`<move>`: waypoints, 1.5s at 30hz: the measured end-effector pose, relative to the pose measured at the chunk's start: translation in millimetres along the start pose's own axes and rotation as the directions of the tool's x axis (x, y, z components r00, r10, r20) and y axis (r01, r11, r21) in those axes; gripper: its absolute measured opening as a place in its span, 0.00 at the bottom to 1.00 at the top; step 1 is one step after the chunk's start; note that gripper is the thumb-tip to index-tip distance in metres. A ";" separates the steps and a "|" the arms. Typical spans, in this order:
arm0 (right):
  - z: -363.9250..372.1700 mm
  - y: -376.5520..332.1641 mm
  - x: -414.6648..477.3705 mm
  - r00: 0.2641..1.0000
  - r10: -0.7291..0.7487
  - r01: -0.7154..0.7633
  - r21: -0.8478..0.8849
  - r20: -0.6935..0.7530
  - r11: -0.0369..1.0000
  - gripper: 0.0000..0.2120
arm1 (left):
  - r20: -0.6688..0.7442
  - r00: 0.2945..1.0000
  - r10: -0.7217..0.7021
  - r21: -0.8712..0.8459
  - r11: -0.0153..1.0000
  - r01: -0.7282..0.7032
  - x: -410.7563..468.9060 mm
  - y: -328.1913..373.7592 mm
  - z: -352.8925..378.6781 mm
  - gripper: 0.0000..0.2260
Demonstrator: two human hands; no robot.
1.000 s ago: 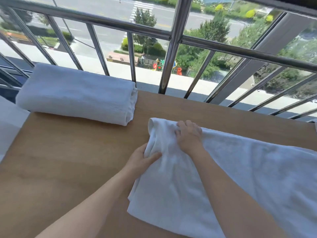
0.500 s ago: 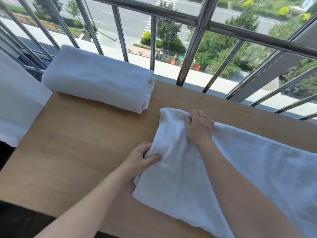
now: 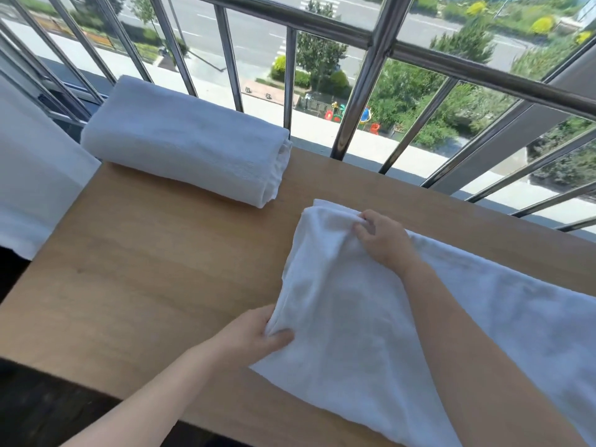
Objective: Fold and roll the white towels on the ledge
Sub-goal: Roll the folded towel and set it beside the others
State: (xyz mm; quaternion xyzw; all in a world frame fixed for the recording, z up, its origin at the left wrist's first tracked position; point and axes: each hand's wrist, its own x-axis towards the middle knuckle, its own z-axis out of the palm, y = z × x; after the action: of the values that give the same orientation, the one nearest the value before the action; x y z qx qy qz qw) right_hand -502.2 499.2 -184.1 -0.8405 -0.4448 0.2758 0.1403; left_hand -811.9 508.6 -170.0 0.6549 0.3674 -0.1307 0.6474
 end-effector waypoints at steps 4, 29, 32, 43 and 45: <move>-8.3 1.3 -2.9 0.997 0.052 -0.023 0.405 -0.061 0.914 0.16 | -0.066 0.972 0.224 0.241 0.949 -0.202 -16.8 5.7 14.6 0.09; -6.2 -60.5 41.7 0.920 0.092 -0.099 0.000 0.380 0.995 0.17 | -0.186 0.974 -0.126 -0.210 0.974 0.085 -10.0 -50.6 10.1 0.19; -10.1 -63.7 43.3 0.901 0.124 -0.143 0.015 0.415 0.990 0.15 | -0.191 0.971 -0.144 -0.241 0.966 0.096 -8.2 -52.1 10.2 0.17; -16.0 -49.5 48.3 0.993 0.020 -0.042 0.198 0.113 0.979 0.18 | -0.360 0.928 -0.094 -0.285 0.959 -0.013 -2.5 -48.5 11.1 0.17; -3.9 -50.6 48.6 1.000 0.011 -0.010 0.028 -0.025 1.000 0.17 | -0.445 0.888 -0.114 -0.258 0.966 -0.005 4.4 -46.4 7.7 0.15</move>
State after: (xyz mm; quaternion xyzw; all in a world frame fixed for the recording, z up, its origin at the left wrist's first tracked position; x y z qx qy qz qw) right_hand -511.9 567.9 -173.1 -0.8441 -0.4347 0.2721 0.1562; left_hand -836.7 497.7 -208.8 0.5688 0.5410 0.0560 0.6170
